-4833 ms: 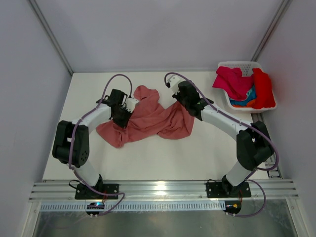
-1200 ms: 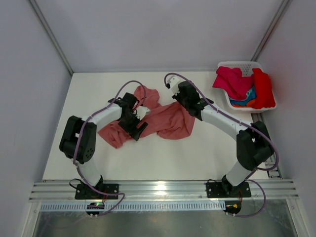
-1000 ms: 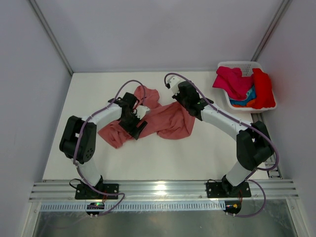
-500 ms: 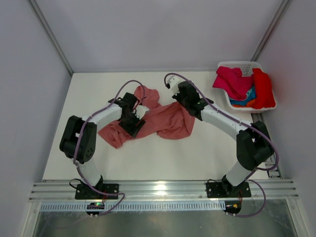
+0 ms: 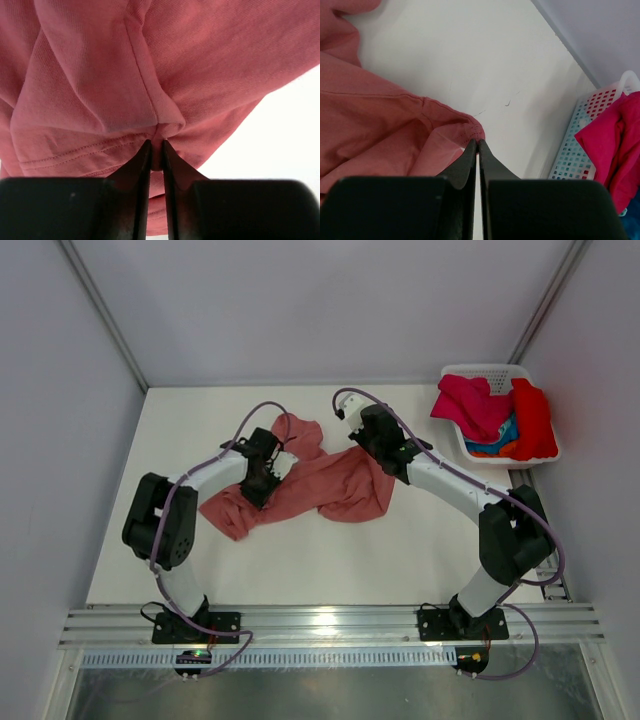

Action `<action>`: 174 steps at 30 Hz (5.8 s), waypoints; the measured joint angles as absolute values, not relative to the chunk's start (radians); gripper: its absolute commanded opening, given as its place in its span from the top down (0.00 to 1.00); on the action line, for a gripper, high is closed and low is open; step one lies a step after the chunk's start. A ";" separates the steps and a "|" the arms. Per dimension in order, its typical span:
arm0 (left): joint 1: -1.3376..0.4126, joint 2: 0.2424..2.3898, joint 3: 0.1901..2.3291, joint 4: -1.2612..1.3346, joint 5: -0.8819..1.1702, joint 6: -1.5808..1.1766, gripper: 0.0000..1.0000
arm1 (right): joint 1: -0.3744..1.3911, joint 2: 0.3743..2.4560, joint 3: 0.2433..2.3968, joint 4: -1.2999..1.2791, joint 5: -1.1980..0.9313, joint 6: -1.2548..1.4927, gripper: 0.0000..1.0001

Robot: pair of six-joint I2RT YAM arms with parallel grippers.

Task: Fold and stack the t-shirts
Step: Flatten the tshirt out

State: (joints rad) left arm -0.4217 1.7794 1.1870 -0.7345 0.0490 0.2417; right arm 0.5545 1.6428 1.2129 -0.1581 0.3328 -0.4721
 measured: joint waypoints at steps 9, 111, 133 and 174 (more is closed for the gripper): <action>-0.423 1.788 1.200 -0.746 0.006 0.244 1.00 | 0.554 1.643 1.213 -0.158 0.333 -0.472 0.97; -0.242 0.828 1.608 -0.908 0.242 0.200 1.00 | 0.383 0.790 1.862 -0.952 -0.634 -0.400 0.97; -0.239 1.484 1.431 -0.439 -0.094 0.176 1.00 | 0.381 1.634 1.761 -0.550 -0.007 -0.388 0.97; -0.067 2.509 2.120 -0.093 -0.357 0.213 0.01 | 0.296 2.468 2.163 0.015 0.607 -0.753 0.01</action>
